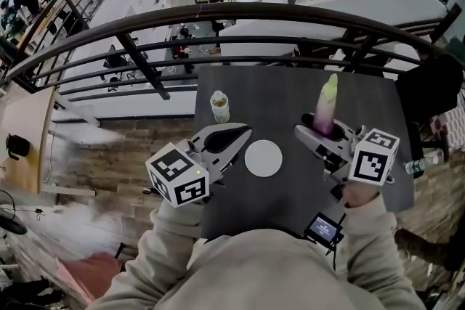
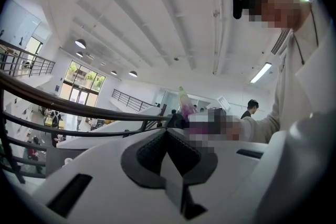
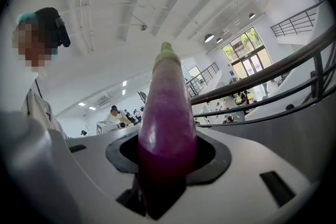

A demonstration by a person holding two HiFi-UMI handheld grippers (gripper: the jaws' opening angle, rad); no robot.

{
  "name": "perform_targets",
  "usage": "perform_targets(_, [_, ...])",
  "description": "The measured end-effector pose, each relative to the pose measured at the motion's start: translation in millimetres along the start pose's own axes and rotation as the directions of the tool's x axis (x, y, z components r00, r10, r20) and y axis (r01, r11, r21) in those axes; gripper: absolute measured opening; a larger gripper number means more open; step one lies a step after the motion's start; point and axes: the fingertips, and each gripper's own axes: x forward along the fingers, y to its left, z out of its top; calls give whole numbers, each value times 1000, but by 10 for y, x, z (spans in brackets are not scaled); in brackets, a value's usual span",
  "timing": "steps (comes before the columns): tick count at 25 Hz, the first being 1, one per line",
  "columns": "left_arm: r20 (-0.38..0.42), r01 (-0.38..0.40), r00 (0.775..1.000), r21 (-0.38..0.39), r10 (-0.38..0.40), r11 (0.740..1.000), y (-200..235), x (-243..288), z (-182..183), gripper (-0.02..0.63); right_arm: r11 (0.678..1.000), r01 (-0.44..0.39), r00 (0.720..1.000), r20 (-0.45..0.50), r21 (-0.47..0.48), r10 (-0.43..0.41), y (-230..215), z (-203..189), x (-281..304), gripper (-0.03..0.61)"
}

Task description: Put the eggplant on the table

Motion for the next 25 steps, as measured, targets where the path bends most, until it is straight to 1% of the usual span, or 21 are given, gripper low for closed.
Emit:
perform_targets(3, [-11,-2,1000,-16,2,1000,60,16,-7,5,1000,-2,1000,-15,15,2,-25,-2,74,201])
perform_targets(9, [-32,-4,999,-50,3,999,167,42,-154,5,999,0,999,-34,50,2,-152,-90,196,201])
perform_targets(13, [-31,-12,999,-65,10,998,283,-4,-198,5,998,-2,999,-52,55,5,-169,-158,324,201])
perform_targets(18, [-33,-16,999,-92,13,996,295,-80,-319,5,998,4,997,-78,69,1,-160,-300,365,201])
perform_targets(25, [-43,-57,998,-102,53,993,333,-121,-413,5,997,-7,994,-109,74,15,-211,-378,404,201])
